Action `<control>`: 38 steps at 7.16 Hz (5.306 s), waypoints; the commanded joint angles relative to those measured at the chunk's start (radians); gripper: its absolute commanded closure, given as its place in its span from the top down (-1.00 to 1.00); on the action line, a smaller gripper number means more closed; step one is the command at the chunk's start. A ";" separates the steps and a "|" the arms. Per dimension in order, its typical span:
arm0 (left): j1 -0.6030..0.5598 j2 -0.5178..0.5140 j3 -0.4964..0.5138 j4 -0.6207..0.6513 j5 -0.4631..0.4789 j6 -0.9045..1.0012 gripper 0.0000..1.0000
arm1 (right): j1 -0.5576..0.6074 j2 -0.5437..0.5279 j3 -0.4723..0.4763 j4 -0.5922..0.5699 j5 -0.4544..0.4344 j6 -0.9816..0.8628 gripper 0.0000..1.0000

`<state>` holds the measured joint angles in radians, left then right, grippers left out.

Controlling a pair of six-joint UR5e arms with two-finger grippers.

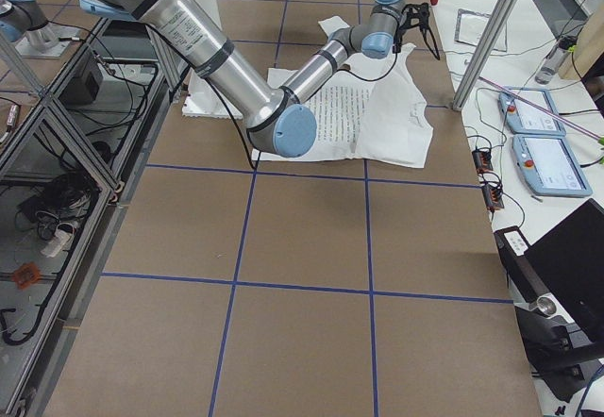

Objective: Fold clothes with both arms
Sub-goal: 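Carry the sleeve with the right gripper across the shirt toward the collar, then release the sleeve and raise the right gripper away from the shirt, then grasp the cuff of the other sleeve with the left gripper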

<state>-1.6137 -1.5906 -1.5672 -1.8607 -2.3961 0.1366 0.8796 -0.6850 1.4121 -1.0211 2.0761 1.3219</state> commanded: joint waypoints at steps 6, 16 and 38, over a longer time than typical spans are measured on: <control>0.000 -0.002 0.006 -0.002 0.000 -0.002 1.00 | -0.266 0.137 -0.199 0.001 -0.159 0.022 -1.00; 0.008 -0.009 0.003 -0.015 0.008 -0.181 1.00 | -0.353 0.140 -0.245 -0.026 -0.309 0.026 1.00; 0.706 0.104 0.016 -0.492 0.298 -1.218 0.05 | 0.197 -0.366 0.406 -0.852 0.164 -0.820 1.00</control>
<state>-0.9098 -1.4864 -1.5508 -2.3531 -2.0994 -1.0815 1.0771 -1.0511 1.8187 -1.8730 2.2398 0.5010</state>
